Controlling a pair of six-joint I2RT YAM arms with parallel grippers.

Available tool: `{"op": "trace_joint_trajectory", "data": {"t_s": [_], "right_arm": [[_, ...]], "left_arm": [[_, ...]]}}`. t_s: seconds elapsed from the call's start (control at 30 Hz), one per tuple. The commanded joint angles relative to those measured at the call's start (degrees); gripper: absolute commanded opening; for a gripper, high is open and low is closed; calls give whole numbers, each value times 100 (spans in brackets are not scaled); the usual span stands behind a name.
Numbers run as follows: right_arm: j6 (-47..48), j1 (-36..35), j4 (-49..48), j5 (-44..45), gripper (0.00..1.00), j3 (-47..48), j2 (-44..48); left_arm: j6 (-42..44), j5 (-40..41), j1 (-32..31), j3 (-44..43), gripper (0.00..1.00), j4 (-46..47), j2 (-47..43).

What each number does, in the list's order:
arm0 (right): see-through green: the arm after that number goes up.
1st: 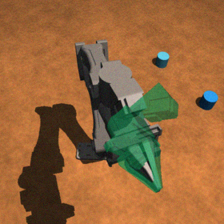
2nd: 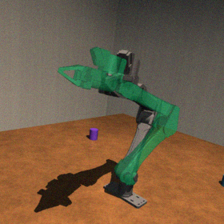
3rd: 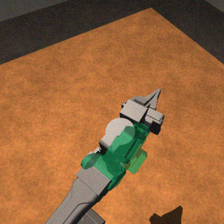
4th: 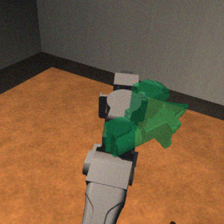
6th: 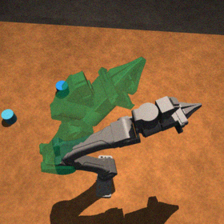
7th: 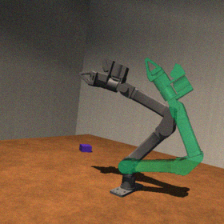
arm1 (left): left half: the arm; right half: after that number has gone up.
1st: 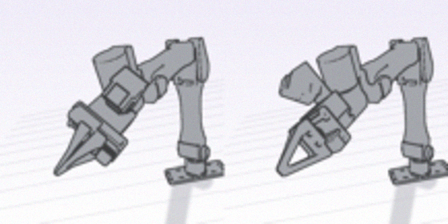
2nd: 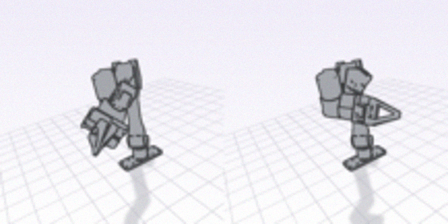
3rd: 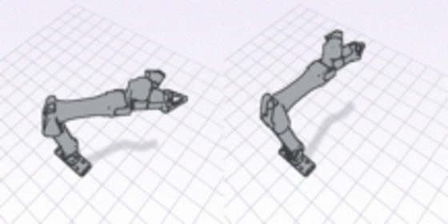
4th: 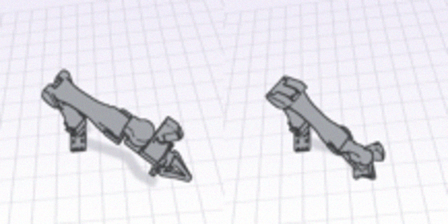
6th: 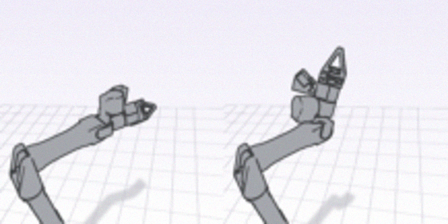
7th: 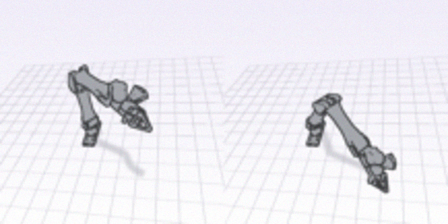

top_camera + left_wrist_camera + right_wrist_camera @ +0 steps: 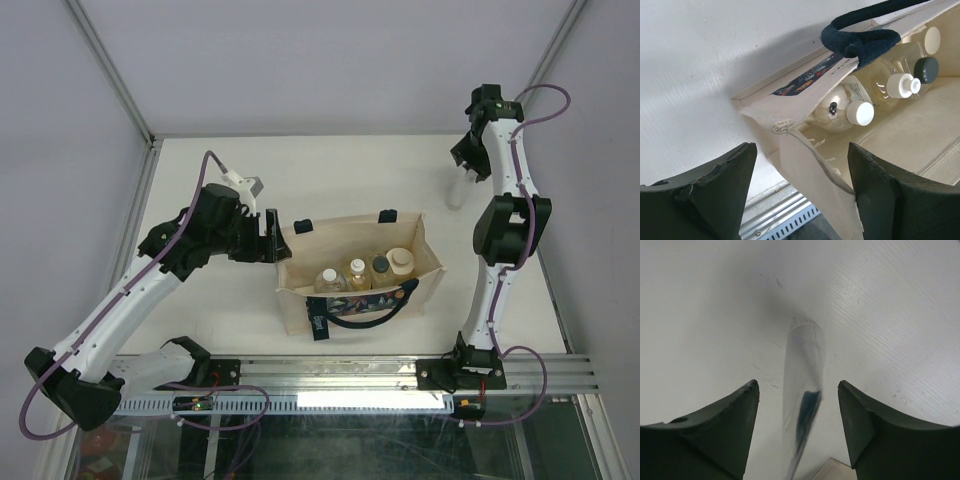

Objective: Take the personal care products out of the canvas bag

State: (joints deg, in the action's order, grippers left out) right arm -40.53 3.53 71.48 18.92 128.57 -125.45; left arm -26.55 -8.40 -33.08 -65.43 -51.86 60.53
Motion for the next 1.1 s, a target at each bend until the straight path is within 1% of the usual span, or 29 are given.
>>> {"op": "trace_joint_trajectory", "data": {"t_s": [0.0,0.07,0.1,0.13,0.33,0.43,0.57,0.67,0.8,0.9,1.0,1.07], "right_arm": [[200,52,-155,58,73,158,522],[312,51,-194,43,76,84,688],[344,50,-188,51,83,17,797],[378,51,-202,40,84,-89,905],[618,51,-476,-232,87,-1088,1837],[696,51,-563,-597,87,-1449,2296],[927,51,-524,-1310,88,-1589,2734],[1095,44,-462,-1950,88,-1683,3065],[1279,31,-663,-2607,89,-2098,3725],[1388,9,-787,-3504,89,-2428,4062],[1397,-269,-859,-4224,89,-2742,4388],[1395,-747,-969,-4376,89,-2901,4616]], "left_arm": [[18,-250,-40,-245,76,285,2],[10,-357,-41,-215,77,314,-17],[-1,-403,-41,-192,77,330,-39],[-8,-446,-41,-152,77,356,-56],[45,-837,-40,56,78,470,-89],[53,-1090,-41,-22,78,362,-83],[-111,-1117,-37,-13,78,222,-228],[-445,-1123,-38,164,78,224,-412],[-997,-1243,-40,519,78,486,-786],[-1324,-1339,-38,781,78,708,-1053],[-1533,-1460,-36,1026,77,806,-1265],[-1581,-1549,-41,1162,77,864,-1396]]}}
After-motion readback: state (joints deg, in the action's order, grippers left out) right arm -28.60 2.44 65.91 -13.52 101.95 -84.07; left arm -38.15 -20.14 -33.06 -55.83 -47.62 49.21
